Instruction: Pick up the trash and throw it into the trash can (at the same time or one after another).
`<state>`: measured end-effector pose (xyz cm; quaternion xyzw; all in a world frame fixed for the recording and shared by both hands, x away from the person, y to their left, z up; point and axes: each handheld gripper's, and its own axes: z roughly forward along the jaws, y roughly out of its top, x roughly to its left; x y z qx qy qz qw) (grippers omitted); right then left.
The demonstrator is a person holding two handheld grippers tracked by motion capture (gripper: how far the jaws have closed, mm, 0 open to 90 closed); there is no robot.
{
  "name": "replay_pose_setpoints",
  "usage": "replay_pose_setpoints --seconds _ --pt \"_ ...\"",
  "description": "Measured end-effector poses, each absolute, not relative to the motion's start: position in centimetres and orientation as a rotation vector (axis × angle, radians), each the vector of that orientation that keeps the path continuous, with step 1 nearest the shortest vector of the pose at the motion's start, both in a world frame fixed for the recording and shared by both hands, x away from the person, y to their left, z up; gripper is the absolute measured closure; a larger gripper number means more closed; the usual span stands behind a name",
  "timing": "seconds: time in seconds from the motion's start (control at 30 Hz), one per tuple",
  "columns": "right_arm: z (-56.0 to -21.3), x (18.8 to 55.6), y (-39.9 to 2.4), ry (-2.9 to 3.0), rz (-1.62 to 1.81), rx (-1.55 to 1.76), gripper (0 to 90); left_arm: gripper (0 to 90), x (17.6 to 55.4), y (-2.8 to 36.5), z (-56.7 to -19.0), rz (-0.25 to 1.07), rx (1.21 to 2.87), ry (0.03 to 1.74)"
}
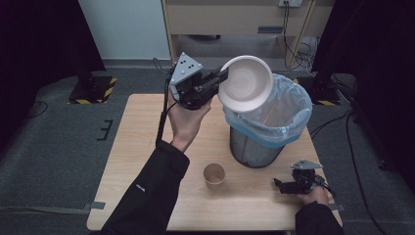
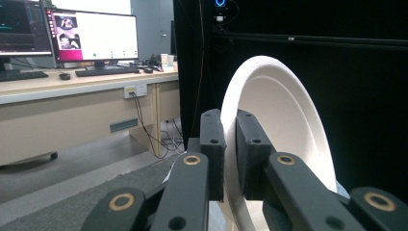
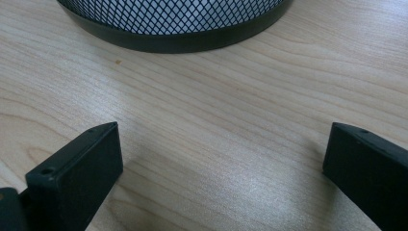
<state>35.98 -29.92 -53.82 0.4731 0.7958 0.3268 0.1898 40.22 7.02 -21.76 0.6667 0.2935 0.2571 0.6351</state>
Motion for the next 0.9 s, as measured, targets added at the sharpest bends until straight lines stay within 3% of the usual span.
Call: replay_pose_setpoints --seconds 0.9 --pt "-53.8 36.0 -29.9 2.239 0.917 1.329 0.4 82.8 44.5 2.0 -23.3 0.589 1.585 0.718"
